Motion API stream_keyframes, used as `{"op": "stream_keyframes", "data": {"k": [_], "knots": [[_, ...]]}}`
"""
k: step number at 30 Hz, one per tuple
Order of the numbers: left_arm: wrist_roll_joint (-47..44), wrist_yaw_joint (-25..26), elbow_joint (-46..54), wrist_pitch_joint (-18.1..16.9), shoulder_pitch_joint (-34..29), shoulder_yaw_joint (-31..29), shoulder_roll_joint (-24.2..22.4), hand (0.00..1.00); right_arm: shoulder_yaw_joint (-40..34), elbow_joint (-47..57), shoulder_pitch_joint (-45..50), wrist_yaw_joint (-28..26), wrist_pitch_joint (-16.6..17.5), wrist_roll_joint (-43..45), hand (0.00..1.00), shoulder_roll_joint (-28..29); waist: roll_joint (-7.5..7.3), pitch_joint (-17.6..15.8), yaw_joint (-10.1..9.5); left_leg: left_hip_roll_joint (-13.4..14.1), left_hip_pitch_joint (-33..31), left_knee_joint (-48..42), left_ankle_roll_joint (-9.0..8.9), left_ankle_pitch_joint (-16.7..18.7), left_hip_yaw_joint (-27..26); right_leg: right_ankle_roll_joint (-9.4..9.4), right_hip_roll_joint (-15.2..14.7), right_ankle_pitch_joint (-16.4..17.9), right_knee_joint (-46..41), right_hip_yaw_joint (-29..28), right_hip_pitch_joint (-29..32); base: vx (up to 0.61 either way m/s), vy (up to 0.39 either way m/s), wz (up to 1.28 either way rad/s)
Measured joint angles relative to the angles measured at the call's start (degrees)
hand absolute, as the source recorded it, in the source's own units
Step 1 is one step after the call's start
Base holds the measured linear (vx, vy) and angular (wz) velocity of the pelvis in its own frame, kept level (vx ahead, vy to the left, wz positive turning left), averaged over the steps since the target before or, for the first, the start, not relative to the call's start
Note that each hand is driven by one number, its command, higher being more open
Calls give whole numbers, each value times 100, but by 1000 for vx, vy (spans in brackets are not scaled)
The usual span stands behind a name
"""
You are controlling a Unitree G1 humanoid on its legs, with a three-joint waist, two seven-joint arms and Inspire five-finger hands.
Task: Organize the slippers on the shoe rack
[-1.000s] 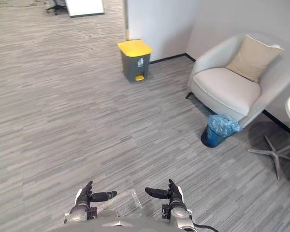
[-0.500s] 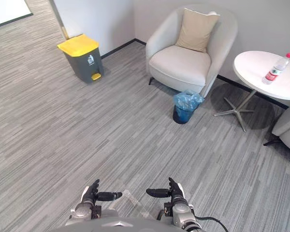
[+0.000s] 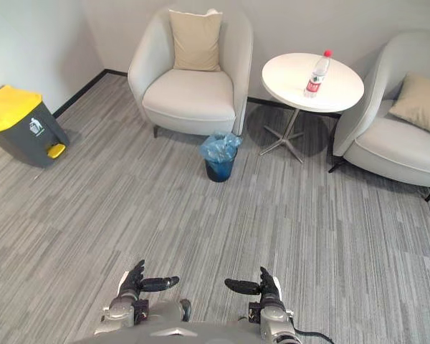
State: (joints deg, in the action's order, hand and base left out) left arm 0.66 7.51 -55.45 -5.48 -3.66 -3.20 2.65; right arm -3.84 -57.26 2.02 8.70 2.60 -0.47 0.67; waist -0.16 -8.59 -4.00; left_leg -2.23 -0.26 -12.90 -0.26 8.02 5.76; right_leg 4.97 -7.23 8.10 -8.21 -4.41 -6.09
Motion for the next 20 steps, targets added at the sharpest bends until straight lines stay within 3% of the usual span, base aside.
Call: {"op": "stream_keyframes", "data": {"k": [3, 10, 20], "knots": [[1, 1, -5, 1, -56, 83, -35, 100, -240, 17, 39, 7, 1, 128, 100, 25, 75, 71, 1, -14, 271, 128, 24, -20, -44, 3, -7, 23, -89, 9, -113, 147, 22, -15], [-18, 25, -99, -1, -114, 48, -7, 100, -749, -56, 179, 30, 32, 751, 100, 17, -34, 262, -10, 161, 650, 222, 22, -21, -8, -85, 178, 129, -558, 105, -207, 152, -68, 0], [-129, 7, -183, -1, -169, -53, 21, 100, -1123, -246, 504, 24, 51, 955, 100, -43, -125, 420, -6, 243, 839, 383, 20, -22, -20, -86, 210, 126, -388, 158, -385, 47, -36, -3]]}}
